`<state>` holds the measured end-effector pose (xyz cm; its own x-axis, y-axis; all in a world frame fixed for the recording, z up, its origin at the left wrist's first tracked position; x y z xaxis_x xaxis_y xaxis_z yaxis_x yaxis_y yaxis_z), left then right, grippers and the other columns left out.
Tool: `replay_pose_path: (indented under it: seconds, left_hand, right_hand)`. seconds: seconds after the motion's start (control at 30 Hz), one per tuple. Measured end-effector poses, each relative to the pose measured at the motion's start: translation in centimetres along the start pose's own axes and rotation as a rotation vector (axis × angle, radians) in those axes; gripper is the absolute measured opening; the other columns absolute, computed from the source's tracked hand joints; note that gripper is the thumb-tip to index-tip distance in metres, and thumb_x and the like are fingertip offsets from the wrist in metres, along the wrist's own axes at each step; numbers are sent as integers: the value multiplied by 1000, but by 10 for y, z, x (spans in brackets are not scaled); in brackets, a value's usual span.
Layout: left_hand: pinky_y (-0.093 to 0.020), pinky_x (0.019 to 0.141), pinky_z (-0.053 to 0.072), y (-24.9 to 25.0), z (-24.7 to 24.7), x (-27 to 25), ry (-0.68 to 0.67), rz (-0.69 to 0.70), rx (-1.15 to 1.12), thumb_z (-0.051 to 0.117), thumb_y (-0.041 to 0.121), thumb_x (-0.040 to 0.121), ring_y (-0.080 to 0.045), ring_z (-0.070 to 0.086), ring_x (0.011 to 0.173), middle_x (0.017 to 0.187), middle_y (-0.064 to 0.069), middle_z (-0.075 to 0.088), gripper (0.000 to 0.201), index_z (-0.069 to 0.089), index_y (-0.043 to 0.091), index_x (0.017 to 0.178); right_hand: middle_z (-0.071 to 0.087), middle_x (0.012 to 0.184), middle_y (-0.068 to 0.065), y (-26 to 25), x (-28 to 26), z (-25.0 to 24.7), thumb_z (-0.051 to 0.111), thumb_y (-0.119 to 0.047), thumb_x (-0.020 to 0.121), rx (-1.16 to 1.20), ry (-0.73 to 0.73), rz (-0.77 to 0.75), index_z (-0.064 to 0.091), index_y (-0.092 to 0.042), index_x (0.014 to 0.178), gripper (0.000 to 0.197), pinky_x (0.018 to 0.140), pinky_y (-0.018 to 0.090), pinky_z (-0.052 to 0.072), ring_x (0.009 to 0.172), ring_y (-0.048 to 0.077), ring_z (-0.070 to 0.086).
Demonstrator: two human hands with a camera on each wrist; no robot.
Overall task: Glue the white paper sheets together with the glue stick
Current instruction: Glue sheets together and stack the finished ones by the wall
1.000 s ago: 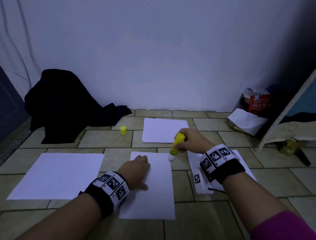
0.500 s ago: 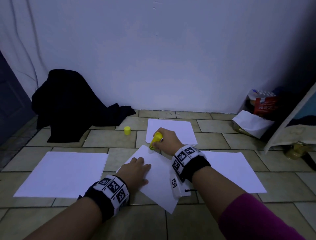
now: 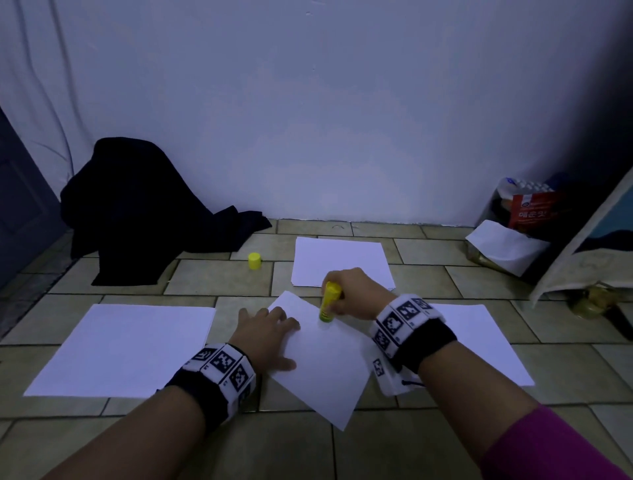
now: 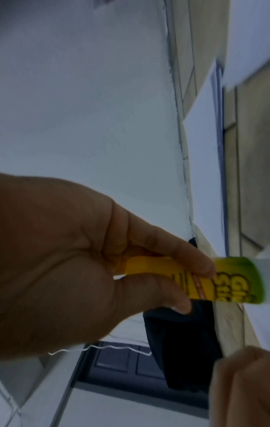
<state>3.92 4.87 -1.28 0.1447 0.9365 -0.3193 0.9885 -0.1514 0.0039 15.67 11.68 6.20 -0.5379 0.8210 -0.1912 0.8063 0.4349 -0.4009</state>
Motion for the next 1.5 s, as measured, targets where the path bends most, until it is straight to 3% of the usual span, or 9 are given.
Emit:
replay_pose_path:
  seconds: [0.43, 0.67, 0.83, 0.97, 1.1, 1.2, 1.27, 1.33, 1.5]
  left_hand:
    - [-33, 111, 26, -13, 2, 5, -62, 69, -175, 51, 55, 92, -18, 19, 140, 159, 6, 18, 66, 28, 33, 150]
    - [-35, 112, 24, -16, 2, -4, -19, 62, -86, 56, 49, 91, -19, 17, 140, 153, 1, 18, 67, 24, 39, 150]
    - [-52, 118, 3, -27, 25, -7, -78, -57, -93, 40, 62, 93, -21, -10, 148, 161, -2, -14, 86, -3, 20, 154]
    - [-59, 113, -10, -29, 37, -11, -186, -53, -183, -24, 97, 31, -16, -25, 145, 151, 5, -36, 142, -22, 19, 150]
    - [-58, 113, -10, -31, 41, -10, -186, -88, -203, -32, 92, 12, -14, -25, 145, 156, 5, -31, 158, -24, 15, 149]
    - [-56, 113, -12, -34, 42, -6, -175, -104, -234, -27, 95, 16, -12, -25, 144, 153, 7, -33, 155, -25, 13, 148]
    - [-56, 114, -12, -36, 44, -5, -194, -122, -267, -7, 100, 49, -11, -24, 144, 150, 8, -35, 133, -24, 15, 149]
    - [-56, 115, -12, -36, 44, -6, -232, -129, -274, 25, 82, 76, -12, -24, 145, 155, 5, -30, 110, -22, 15, 149]
    - [-56, 113, -12, -35, 45, -5, -249, -110, -241, 46, 64, 86, -14, -25, 144, 156, 3, -31, 105, -22, 15, 149]
  right_hand:
    - [61, 87, -3, 68, -49, -19, 74, -9, 77, -34, -103, 57, 60, -21, 92, 23, 75, 33, 57, 77, 15, 61]
    - [64, 82, 16, 95, -54, -53, 69, 1, 82, 1006, 487, 188, 52, -6, 81, 18, 61, 27, 58, 66, 25, 70]
    - [64, 84, 19, 73, -24, -13, 51, -5, 94, 1547, 362, 212, 57, 4, 92, 11, 53, 23, 54, 60, 18, 68]
    - [69, 104, 18, 48, 14, 30, 67, -14, 86, 1258, 156, 219, 56, -7, 125, 41, 51, 21, 41, 68, 17, 59]
    - [68, 93, 11, 8, 44, 36, 72, 1, 79, 1132, 97, 154, 58, -6, 118, 42, 56, 21, 52, 65, 10, 65]
    - [68, 102, 11, -15, 66, 30, 76, -1, 73, 754, 142, 78, 59, -10, 106, 38, 74, 32, 55, 87, 18, 65]
    - [66, 111, 9, -30, 78, 30, 75, -6, 74, 469, 146, 35, 57, -9, 111, 42, 80, 31, 49, 101, 22, 61]
    - [65, 114, 13, -42, 89, 31, 72, -8, 77, 366, 156, 0, 54, -7, 114, 42, 81, 32, 49, 103, 27, 60]
    - [61, 105, 22, -58, 109, 37, 62, -10, 83, 164, 164, -25, 47, 0, 112, 34, 71, 37, 48, 96, 36, 59]
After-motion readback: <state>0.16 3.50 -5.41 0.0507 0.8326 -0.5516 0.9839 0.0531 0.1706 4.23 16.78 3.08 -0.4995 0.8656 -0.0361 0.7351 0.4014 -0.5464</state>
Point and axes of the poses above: each hand's wrist, its own x-axis towards the middle knuckle, its own z-axis out of the palm, y = z × x, the point moved 8 cm from there along x, towards the middle knuckle
